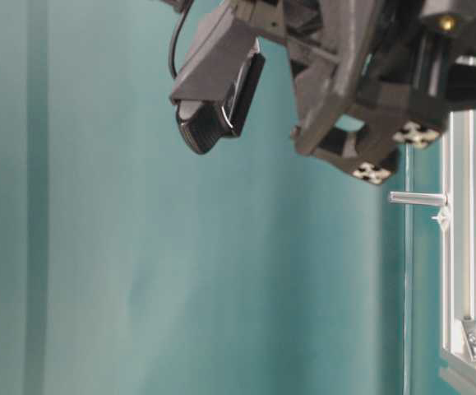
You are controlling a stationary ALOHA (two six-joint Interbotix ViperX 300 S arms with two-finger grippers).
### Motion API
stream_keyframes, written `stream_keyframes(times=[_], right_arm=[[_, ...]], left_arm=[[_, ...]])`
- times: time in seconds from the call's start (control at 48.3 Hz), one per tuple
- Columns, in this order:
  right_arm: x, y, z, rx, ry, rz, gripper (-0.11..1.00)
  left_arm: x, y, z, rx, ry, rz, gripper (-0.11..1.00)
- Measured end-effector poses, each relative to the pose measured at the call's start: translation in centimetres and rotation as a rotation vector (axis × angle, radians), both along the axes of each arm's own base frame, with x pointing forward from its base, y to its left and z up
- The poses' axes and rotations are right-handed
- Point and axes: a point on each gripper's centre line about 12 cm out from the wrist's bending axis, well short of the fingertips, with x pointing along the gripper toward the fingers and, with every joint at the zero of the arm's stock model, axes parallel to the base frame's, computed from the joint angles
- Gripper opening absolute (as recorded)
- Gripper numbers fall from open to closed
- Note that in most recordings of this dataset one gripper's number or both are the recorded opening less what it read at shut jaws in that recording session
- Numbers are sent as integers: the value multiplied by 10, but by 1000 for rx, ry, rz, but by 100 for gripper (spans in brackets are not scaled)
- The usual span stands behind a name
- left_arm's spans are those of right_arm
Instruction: Move the cable alternately left and right between 8 closely spaced pins so it hooks onto each one.
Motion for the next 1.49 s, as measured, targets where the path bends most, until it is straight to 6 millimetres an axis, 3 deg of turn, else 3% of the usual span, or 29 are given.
stream_keyframes(times=[0.228, 1.284, 1.491], right_arm=[[0, 7, -2, 3, 3, 7, 15], [-4, 4, -9, -38, 49, -4, 15], [-3, 16, -7, -33, 46, 2, 15]], left_arm=[[0, 0, 0, -1, 0, 0, 37], [0, 0, 0, 0, 0, 0, 38], [0, 0, 0, 0, -1, 0, 38]])
